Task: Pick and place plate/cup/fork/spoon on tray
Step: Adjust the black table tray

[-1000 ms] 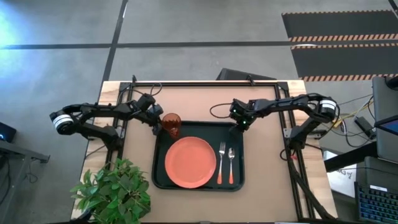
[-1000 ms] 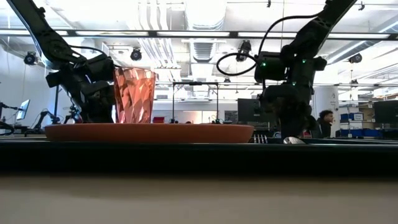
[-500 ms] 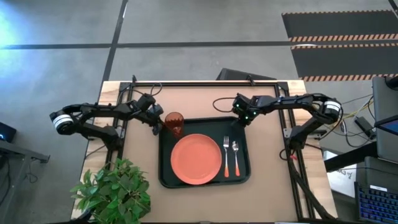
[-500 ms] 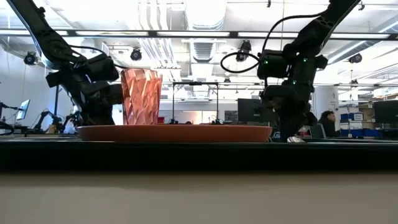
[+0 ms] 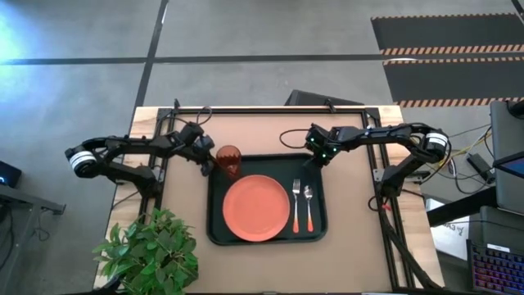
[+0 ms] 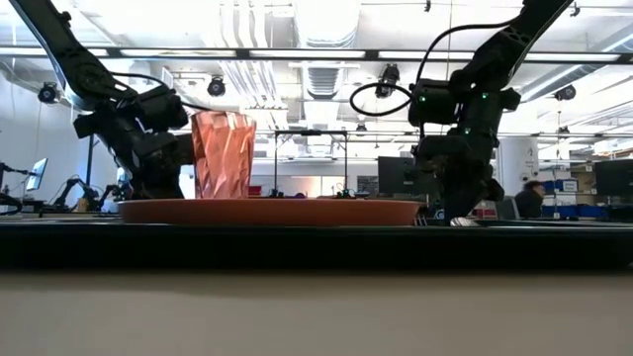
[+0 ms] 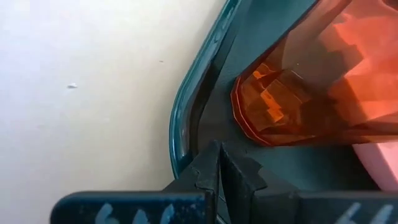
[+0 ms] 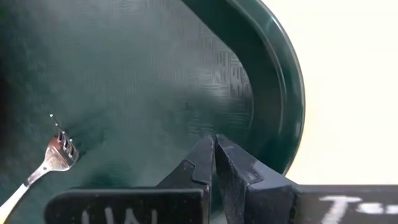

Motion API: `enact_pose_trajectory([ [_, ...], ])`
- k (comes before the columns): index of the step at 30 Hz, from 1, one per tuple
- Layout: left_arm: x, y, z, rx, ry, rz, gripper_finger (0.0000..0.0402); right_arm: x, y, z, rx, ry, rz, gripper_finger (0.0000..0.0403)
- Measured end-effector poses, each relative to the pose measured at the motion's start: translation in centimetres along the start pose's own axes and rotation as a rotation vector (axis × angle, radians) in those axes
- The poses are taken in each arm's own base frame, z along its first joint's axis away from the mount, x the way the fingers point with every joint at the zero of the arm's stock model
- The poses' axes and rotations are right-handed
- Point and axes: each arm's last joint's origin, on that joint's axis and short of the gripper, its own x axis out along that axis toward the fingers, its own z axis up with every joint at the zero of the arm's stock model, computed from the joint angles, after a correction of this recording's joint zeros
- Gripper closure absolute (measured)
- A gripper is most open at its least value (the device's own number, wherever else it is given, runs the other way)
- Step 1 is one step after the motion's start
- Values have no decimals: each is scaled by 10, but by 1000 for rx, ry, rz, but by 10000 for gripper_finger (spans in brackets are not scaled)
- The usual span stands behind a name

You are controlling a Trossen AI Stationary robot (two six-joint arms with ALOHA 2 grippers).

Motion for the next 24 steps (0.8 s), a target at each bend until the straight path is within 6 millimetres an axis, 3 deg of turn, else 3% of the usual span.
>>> enact_pose_trajectory([
  [24,-2,6,3,2,-41,36,402,-2,-5,5,0,-32,-1,394],
])
